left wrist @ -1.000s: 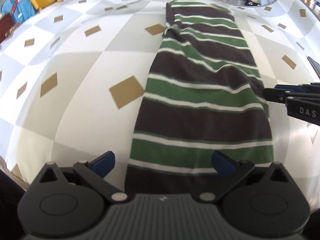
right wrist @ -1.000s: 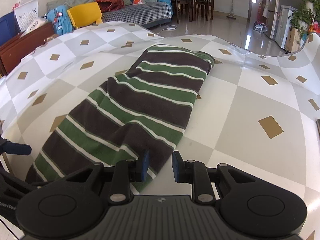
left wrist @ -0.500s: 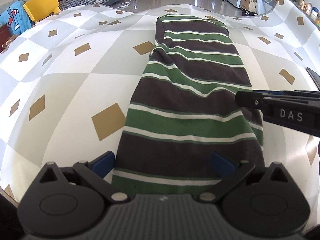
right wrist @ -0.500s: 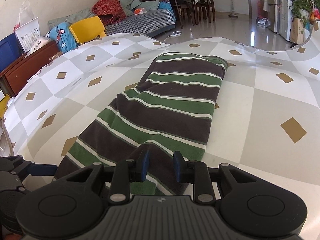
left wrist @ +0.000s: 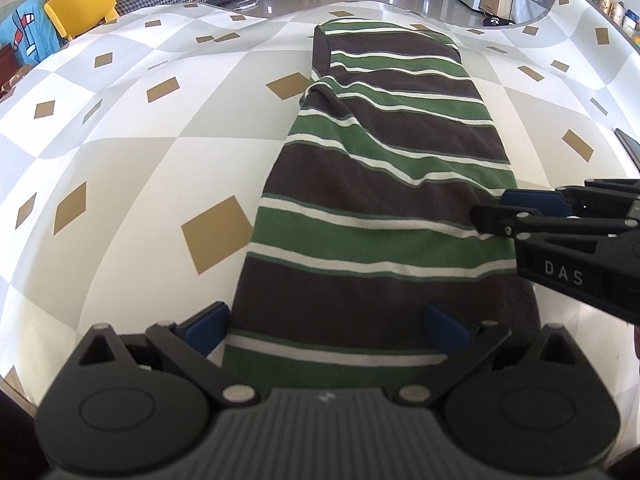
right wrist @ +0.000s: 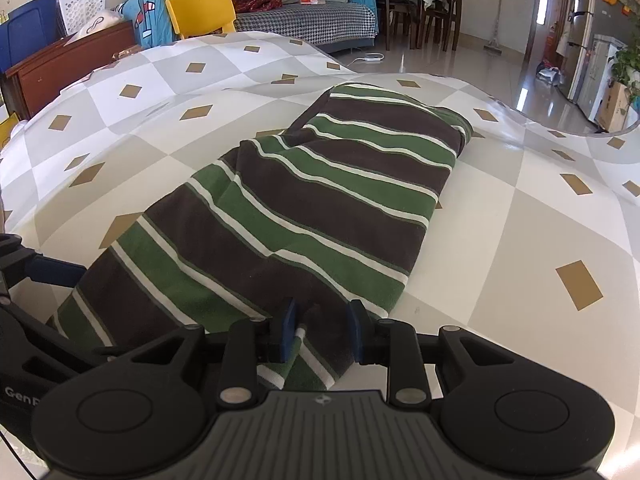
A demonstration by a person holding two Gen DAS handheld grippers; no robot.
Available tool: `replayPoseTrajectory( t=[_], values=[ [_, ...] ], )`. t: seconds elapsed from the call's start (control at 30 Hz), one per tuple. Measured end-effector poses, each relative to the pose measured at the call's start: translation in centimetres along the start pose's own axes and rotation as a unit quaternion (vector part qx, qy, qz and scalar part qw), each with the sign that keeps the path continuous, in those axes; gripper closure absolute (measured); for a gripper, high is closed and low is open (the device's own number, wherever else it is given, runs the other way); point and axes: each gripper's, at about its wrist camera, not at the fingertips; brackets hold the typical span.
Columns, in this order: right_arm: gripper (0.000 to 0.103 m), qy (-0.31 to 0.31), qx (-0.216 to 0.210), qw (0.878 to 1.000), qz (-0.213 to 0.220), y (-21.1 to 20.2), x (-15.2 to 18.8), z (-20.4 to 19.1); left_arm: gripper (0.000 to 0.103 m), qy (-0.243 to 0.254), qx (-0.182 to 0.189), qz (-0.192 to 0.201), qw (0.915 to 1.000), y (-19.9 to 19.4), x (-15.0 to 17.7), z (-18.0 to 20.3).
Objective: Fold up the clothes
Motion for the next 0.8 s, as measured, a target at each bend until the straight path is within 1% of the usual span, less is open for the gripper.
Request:
replayPoseTrajectory(
  t=[0.57,0.8],
  values=[
    [0.075,0.009,0.011,1.000,-0.011,-0.6,0.1,0.1,0.000,0.003,-0.002,-0.009,1.0000,0.1,0.4,-1.5],
    [0.072,0.014,0.017,1.000,-0.016,-0.7,0.1,0.0,0.000,0.005,-0.003,-0.011,0.9999,0.0,0.7,-1.8]
  ],
)
Point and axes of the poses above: each gripper's, at about its wrist camera, not at the fingertips, and y roughly the way its jaws point, z to its right, x to its underside, and after that the axes turned 5 degrees about z, right-handed
